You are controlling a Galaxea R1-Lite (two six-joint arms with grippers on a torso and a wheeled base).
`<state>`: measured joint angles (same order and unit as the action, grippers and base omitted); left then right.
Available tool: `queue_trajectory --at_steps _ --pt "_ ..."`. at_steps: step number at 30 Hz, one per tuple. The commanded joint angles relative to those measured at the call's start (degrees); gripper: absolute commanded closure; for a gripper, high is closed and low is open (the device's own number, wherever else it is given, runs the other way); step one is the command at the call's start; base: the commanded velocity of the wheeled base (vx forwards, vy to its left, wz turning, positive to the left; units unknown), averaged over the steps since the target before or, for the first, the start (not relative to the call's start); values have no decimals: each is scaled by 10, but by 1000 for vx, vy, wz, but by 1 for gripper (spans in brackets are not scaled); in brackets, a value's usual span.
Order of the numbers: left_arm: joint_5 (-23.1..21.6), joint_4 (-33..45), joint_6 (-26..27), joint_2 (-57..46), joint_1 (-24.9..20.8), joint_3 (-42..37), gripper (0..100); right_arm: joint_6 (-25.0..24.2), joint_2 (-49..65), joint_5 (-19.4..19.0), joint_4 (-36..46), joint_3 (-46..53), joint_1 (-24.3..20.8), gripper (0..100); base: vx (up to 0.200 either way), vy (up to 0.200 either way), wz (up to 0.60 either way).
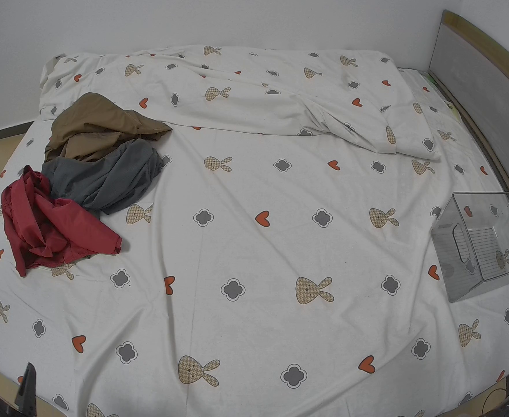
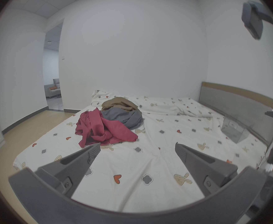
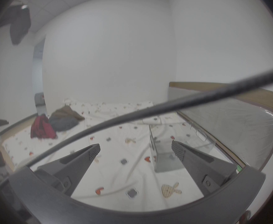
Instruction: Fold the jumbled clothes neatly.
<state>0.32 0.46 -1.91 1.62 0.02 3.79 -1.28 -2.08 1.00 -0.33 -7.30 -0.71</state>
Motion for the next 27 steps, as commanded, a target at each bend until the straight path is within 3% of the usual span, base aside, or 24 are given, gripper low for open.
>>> queue_trajectory --at_steps 1,2,5,9,11,20,24,27 --pt "5 69 -100 191 -5 334 0 -128 -268 -1 49 -380 -33 0 0 0 0" --pt "33 147 -100 262 2 408 0 -126 -300 -14 56 -392 -45 0 0 0 0" --pt "84 237 -101 361 2 492 0 -126 -377 -23 55 -398 -72 0 0 0 0" --pt "85 248 -104 486 12 538 0 -129 -437 -28 55 -404 -71 0 0 0 0" --pt "84 248 -106 538 43 547 0 -130 -462 -28 54 -399 -72 0 0 0 0" --pt "30 208 -112 842 267 659 0 -140 -570 -40 54 -365 -57 0 0 0 0" --pt "1 207 -136 937 321 726 0 -149 -569 -93 54 -355 -58 0 0 0 0" --pt "-17 208 -144 1004 353 771 0 -146 -569 -105 54 -347 -61 0 0 0 0"
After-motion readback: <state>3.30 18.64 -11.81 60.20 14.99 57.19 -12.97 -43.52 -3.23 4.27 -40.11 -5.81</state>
